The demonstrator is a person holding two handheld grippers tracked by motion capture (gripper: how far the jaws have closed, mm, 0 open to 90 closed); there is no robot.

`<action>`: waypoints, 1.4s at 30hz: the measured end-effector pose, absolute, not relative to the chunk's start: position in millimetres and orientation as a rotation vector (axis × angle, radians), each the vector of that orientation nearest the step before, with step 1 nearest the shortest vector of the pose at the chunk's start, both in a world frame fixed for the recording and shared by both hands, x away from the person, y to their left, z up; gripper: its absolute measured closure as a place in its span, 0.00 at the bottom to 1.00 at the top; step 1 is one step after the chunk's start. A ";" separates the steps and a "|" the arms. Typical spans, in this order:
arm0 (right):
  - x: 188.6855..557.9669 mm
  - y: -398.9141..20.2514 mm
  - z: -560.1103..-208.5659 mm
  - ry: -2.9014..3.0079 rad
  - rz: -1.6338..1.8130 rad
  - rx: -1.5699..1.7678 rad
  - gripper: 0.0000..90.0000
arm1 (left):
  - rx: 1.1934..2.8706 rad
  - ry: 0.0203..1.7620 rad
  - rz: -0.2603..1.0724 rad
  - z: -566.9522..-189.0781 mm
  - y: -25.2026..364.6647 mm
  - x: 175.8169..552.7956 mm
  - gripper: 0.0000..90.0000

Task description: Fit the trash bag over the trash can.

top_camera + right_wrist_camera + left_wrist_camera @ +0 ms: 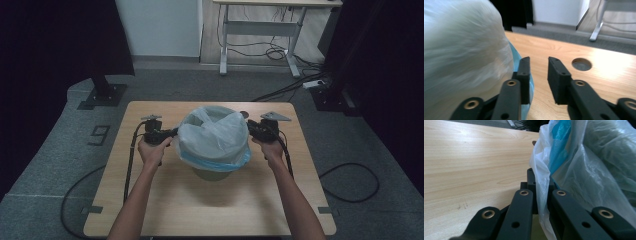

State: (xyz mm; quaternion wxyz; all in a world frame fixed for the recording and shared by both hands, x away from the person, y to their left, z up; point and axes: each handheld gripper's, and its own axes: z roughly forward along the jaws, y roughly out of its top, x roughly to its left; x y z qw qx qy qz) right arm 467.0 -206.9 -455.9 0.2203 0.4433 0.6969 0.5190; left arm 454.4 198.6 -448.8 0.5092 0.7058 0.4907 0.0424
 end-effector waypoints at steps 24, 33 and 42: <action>310.9 -209.9 -449.7 2.078 1.646 0.938 0.41 | 1.676 1.185 0.107 -445.4 204.8 442.4 0.98; 314.4 -188.6 -459.0 2.090 1.623 0.935 0.36 | 1.673 1.184 0.096 -447.7 201.0 442.7 0.98; 316.0 -176.5 -453.9 2.051 1.617 0.920 0.91 | 1.669 1.177 0.086 -451.3 200.0 441.6 0.98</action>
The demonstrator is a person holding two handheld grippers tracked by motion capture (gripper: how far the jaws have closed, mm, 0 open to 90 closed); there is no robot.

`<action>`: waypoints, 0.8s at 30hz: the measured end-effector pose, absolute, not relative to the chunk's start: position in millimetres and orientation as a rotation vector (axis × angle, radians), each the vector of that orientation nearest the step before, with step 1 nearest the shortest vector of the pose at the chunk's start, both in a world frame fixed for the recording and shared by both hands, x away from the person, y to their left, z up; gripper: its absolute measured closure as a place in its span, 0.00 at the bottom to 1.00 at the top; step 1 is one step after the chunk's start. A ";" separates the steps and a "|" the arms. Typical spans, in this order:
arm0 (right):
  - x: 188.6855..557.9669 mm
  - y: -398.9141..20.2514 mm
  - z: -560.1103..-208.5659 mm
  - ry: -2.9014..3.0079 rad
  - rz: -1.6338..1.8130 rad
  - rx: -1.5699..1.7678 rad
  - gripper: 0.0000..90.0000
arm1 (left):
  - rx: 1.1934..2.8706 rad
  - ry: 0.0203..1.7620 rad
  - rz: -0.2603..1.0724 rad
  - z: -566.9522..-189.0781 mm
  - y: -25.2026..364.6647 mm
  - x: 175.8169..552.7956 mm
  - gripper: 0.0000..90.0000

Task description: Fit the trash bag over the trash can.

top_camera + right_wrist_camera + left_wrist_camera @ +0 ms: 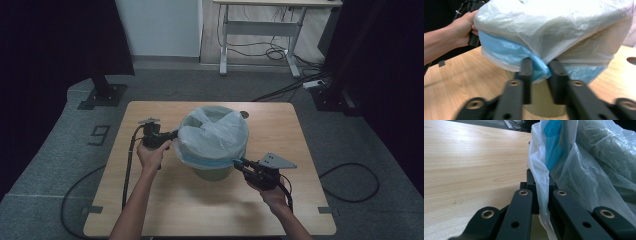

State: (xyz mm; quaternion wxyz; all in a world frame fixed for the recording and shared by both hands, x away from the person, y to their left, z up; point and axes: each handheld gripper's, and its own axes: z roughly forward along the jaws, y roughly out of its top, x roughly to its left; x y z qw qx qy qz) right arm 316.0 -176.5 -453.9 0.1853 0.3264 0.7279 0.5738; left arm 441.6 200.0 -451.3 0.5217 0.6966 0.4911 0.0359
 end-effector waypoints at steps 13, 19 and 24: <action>323.7 -179.7 -507.5 2.190 1.508 0.975 0.98 | 1.699 1.198 0.049 -472.8 194.9 439.6 0.98; 332.3 -184.1 -531.9 2.241 1.426 1.041 0.98 | 1.741 1.220 0.012 -489.9 188.8 440.1 0.98; 334.3 -187.8 -534.0 2.215 1.438 1.064 0.89 | 1.755 1.235 -0.003 -499.2 186.1 438.3 0.92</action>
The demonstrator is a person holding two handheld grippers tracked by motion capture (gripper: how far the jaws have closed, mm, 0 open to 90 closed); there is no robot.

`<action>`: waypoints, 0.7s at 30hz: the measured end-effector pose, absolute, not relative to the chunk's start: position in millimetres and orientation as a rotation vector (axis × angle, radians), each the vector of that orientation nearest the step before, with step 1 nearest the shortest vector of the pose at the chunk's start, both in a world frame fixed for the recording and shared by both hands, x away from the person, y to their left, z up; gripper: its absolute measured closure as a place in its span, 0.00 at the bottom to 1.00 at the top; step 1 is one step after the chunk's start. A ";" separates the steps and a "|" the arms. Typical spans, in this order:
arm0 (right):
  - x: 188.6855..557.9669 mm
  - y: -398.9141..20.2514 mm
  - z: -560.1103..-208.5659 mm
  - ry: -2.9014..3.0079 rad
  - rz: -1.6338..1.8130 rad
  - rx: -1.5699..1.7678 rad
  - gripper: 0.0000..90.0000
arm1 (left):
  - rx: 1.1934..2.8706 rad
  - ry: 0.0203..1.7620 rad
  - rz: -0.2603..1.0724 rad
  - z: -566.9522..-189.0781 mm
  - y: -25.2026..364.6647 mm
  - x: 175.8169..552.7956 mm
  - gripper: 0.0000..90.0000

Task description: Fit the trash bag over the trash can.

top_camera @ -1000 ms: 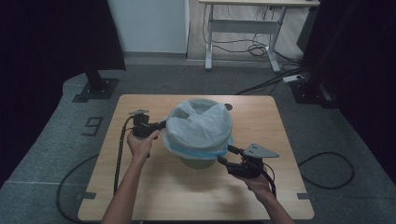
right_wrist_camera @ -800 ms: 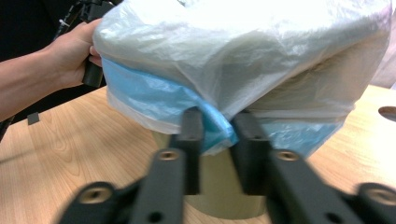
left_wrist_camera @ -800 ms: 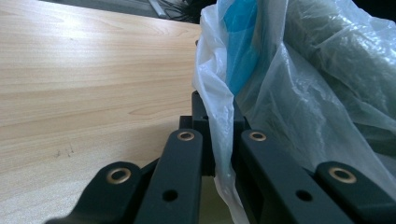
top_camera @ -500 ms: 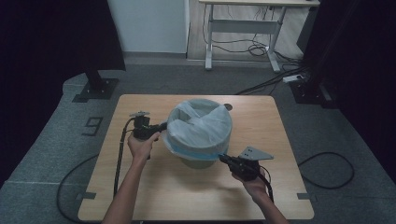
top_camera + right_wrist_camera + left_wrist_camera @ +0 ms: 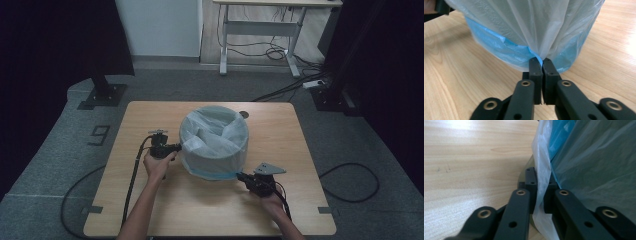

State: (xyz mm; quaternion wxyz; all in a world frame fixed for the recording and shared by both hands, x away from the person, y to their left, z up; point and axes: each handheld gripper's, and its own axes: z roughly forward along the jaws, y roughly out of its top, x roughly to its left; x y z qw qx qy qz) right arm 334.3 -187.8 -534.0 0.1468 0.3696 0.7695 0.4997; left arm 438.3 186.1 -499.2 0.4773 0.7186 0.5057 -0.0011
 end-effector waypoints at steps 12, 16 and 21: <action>328.1 -203.2 -522.1 2.071 1.501 1.130 0.38 | 1.667 1.188 0.261 -460.1 220.7 401.9 0.30; 326.5 -208.8 -518.7 2.058 1.525 1.130 0.36 | 1.629 1.127 0.275 -435.9 233.5 389.3 0.22; 322.5 -220.9 -513.8 2.035 1.540 1.144 0.35 | 1.663 0.985 0.265 -395.7 225.7 381.1 0.20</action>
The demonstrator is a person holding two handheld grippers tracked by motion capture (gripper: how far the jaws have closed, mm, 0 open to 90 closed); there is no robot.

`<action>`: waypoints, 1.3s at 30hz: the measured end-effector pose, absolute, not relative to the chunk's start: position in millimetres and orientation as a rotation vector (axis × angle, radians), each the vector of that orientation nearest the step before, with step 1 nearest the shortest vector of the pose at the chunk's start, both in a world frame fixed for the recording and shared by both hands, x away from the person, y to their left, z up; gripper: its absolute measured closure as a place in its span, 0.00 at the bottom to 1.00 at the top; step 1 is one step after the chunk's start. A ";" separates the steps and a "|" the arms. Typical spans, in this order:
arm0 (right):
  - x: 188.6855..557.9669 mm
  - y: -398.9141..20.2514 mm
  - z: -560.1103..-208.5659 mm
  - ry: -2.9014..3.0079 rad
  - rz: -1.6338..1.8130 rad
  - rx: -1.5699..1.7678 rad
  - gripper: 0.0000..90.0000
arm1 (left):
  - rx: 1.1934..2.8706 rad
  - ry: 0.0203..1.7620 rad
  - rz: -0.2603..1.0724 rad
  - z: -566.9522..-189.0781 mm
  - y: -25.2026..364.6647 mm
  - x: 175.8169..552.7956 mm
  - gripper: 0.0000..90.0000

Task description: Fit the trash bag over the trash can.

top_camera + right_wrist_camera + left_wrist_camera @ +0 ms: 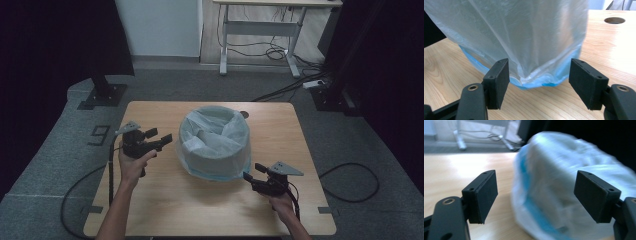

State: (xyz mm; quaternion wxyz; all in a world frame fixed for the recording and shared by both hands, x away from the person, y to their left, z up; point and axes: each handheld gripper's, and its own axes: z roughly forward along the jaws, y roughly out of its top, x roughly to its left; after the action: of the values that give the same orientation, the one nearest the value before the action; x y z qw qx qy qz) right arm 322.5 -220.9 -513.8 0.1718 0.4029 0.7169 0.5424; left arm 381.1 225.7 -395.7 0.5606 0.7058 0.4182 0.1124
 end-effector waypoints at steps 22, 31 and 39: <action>311.1 -264.0 -517.4 1.942 1.540 1.281 0.35 | 1.895 0.799 0.099 -339.4 125.4 434.1 0.20; 311.5 -262.6 -518.6 1.939 1.541 1.294 0.35 | 1.951 0.762 0.097 -333.6 101.8 445.0 0.24; 312.1 -267.2 -516.7 1.918 1.551 1.306 0.35 | 2.037 0.764 0.080 -333.0 74.2 465.5 0.27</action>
State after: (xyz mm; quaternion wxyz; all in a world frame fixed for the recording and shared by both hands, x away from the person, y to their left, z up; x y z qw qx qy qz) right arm 312.1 -267.2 -516.7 0.1743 0.4607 0.6767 0.5472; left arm 465.5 74.2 -333.0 0.4637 0.8290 0.3109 0.0327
